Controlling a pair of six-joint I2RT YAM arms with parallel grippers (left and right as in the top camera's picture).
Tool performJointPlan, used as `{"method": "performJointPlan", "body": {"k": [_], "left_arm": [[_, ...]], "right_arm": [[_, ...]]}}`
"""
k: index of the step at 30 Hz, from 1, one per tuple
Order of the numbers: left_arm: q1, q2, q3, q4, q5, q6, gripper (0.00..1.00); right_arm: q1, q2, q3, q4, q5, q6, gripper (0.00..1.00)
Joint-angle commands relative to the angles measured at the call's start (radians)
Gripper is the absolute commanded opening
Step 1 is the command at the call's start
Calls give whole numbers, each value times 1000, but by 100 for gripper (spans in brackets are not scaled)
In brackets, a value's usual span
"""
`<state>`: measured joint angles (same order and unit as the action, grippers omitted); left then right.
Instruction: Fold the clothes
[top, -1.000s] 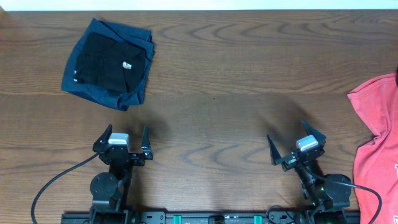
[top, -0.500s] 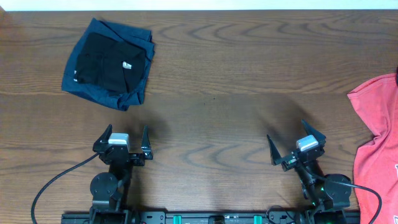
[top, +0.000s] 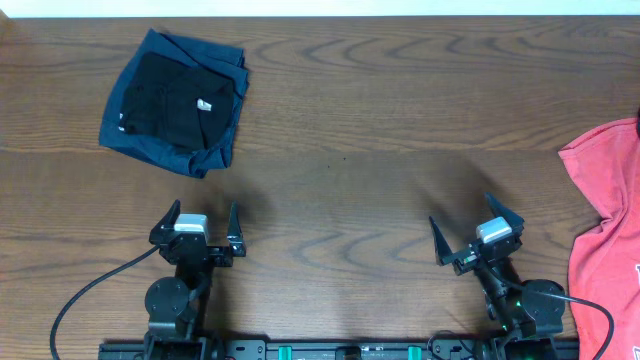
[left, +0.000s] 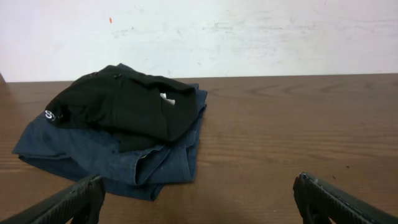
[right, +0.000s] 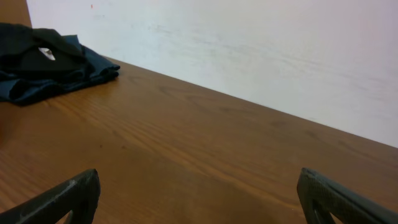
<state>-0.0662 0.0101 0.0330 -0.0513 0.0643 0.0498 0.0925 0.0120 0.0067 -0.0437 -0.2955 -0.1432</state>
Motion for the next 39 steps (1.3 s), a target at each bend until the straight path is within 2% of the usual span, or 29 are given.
{"method": "performJointPlan", "body": {"k": [1,17,21,26,29,32,35,39], "left_arm": [[3,-6,-29,-13,6,-1,98],[3,-6,-29,-13,10,-11,98],[3,-6,-28,-11,53,-129,98],[3,-5,-22,-11,172,-373,98],[3,-3,-10,-21,263,-388,98],[3,21,58,-87,280,-363,98],[3,94,195,-172,216,-289,98],[3,301,441,-310,146,-259,98]], "right_arm": [[-8,-2,-1,-4,0,-11,99],[-8,-2,-1,23,0,-11,99],[-8,-2,-1,26,-27,14,99],[-8,-1,-1,19,-132,208,99],[-8,-1,3,60,-140,284,99],[-8,2,51,79,-139,314,99],[-8,42,151,31,-122,315,99],[-8,222,343,-102,-85,295,99]]}}
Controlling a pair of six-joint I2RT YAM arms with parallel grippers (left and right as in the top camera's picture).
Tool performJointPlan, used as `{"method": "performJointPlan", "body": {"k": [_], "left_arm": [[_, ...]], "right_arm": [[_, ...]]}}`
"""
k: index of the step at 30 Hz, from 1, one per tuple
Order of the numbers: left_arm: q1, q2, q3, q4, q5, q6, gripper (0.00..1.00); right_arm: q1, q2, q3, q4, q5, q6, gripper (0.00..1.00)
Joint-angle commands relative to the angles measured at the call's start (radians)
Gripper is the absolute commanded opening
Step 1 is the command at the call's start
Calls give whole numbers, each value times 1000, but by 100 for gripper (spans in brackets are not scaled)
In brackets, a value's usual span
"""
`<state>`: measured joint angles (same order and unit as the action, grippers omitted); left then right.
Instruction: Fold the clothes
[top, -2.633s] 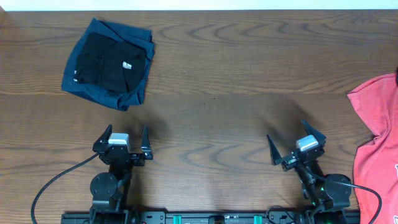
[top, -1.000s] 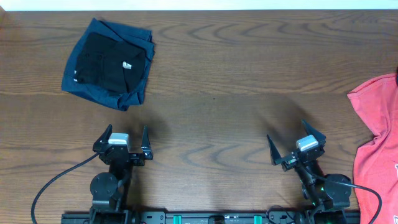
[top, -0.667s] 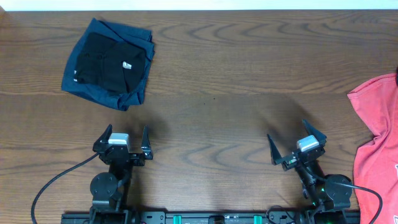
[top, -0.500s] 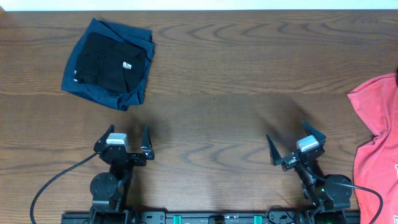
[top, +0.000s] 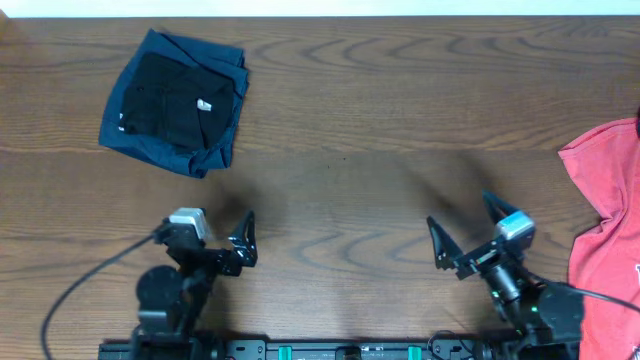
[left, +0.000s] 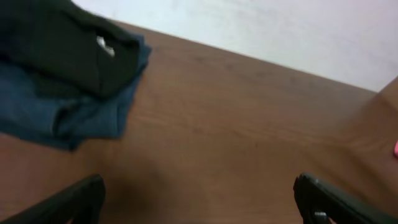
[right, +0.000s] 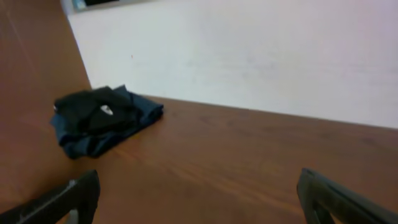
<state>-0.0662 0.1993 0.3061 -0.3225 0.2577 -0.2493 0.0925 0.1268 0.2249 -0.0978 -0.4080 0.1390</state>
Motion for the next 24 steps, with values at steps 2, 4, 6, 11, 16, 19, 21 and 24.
{"method": "performJointPlan", "body": {"k": [2,4,6,11,16,19,21,24], "left_arm": [[3,238,291,-128,-46,40,98],[3,399,449,-261,-46,48,98],[3,539,589,-379,-46,51,98],[3,872,944,-678,-46,57,98],[3,1051,1110,-799,-39,80,98],[3,1080,1118,-812,-5,80,98],[3,1086,1118,-826,-5,81,98],[3,1085,1118,-829,-5,81,98]], "right_arm": [[-8,224,213,-100,42,10,99],[-8,363,319,-165,46,10,99],[-9,510,436,-257,70,10,99],[-9,900,746,-503,169,-100,99],[-10,1166,948,-653,47,-103,99],[-33,1263,1020,-662,85,-68,99],[-77,1315,1083,-667,184,20,99],[-175,1376,1172,-667,286,87,99]]}}
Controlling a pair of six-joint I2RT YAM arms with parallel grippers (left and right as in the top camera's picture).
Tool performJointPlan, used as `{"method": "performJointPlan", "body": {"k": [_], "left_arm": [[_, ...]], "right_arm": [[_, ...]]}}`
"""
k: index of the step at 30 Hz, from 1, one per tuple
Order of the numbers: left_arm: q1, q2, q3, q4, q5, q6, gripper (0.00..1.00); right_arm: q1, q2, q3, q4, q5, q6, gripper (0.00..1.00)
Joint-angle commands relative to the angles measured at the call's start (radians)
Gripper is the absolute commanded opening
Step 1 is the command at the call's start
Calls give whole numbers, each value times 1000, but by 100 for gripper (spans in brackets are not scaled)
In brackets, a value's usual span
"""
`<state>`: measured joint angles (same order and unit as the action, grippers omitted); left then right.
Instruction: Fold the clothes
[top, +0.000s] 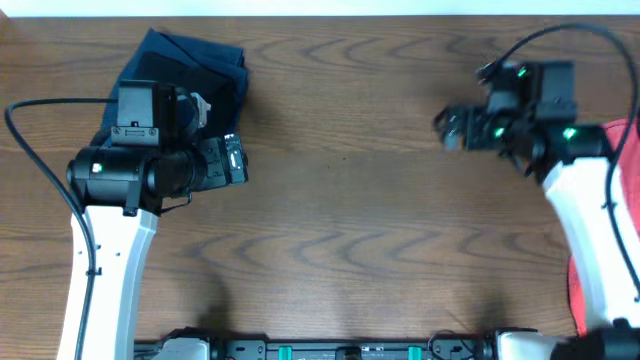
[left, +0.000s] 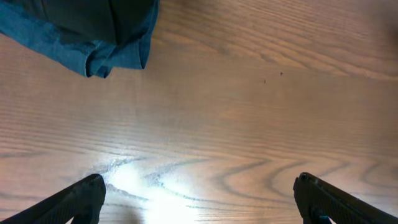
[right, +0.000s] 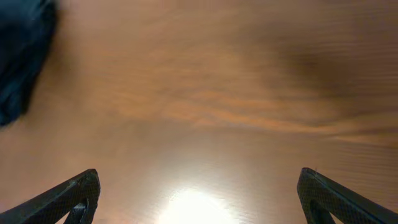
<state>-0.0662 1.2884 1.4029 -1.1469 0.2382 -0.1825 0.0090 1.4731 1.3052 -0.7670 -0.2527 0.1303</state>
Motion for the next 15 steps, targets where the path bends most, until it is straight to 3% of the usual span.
{"method": "performJointPlan", "body": {"k": [1,6,15], "left_arm": [[3,-4,22,-5,14,14,98],[3,-4,22,-20,14,14,98],[3,-3,22,-20,14,14,98]], "right_arm": [[-135,53,121,4,156,113,99],[-344,179,215,48,216,183,86],[-601,433,294,148,249,227,80]]}}
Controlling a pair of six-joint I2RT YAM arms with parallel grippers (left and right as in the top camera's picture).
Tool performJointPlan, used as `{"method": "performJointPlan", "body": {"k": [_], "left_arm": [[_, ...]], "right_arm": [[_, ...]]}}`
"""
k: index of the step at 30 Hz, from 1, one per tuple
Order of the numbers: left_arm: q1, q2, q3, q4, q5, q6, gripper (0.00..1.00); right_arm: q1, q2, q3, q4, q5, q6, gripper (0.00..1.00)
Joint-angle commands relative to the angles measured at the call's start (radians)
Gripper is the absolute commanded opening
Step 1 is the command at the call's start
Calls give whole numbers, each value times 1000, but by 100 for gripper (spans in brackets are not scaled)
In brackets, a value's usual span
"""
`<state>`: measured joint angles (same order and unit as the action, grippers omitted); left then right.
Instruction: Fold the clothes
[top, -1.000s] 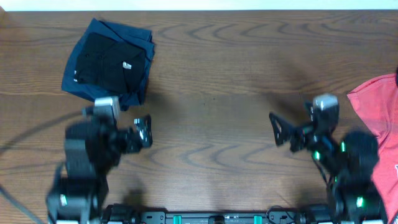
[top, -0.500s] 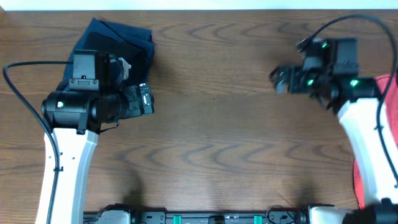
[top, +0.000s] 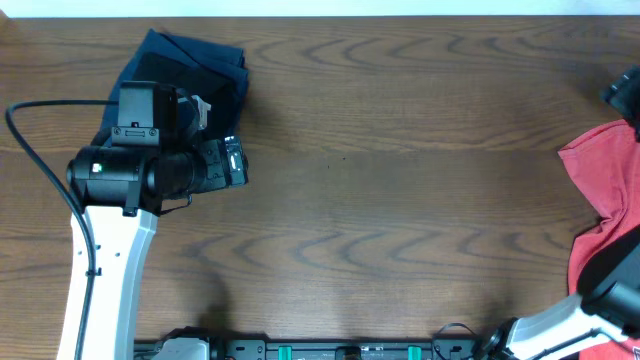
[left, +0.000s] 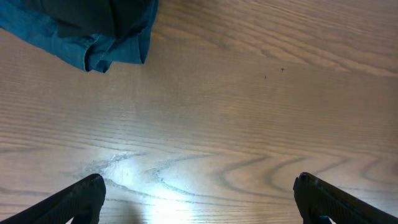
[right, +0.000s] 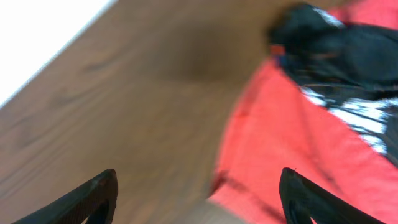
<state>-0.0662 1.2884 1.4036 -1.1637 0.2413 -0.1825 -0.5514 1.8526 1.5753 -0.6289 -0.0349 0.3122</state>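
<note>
A crumpled red shirt (top: 603, 195) lies at the table's right edge. In the right wrist view the red shirt (right: 292, 143) shows a black print and is blurred. My right gripper (right: 199, 180) is open above the shirt's edge, holding nothing. In the overhead view only a dark part of the right arm (top: 624, 92) shows at the far right. My left gripper (top: 230, 163) is open over bare wood, just right of the folded pile. The wrist view shows the left gripper (left: 198, 186) empty.
A folded pile of navy and black clothes (top: 200, 55) sits at the back left, partly under my left arm; its blue edge (left: 99, 46) shows in the left wrist view. The wooden table (top: 400, 200) spans the view. A white wall borders its far edge.
My right gripper has gone from over bare wood at the back right to the far right edge, above the red shirt. The left arm has barely moved.
Both grippers stood open and low at the table's front edge. Then they had turned slightly there. Later the left arm hung beside the folded pile and the right over the back right. Now the right gripper is above the red shirt.
</note>
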Motion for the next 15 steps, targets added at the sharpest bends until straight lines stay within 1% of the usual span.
{"method": "performJointPlan", "body": {"k": [1,5,8,15], "left_arm": [[3,-3,21,-3,11,14,98],[3,-3,21,-3,12,14,98],[3,-3,21,-6,12,14,98],[3,-3,21,-26,12,13,98]], "right_arm": [[-56,75,24,23,32,51,80],[-112,146,24,93,94,51,80],[-138,179,24,140,141,50,83],[-188,265,24,229,144,50,84]]}}
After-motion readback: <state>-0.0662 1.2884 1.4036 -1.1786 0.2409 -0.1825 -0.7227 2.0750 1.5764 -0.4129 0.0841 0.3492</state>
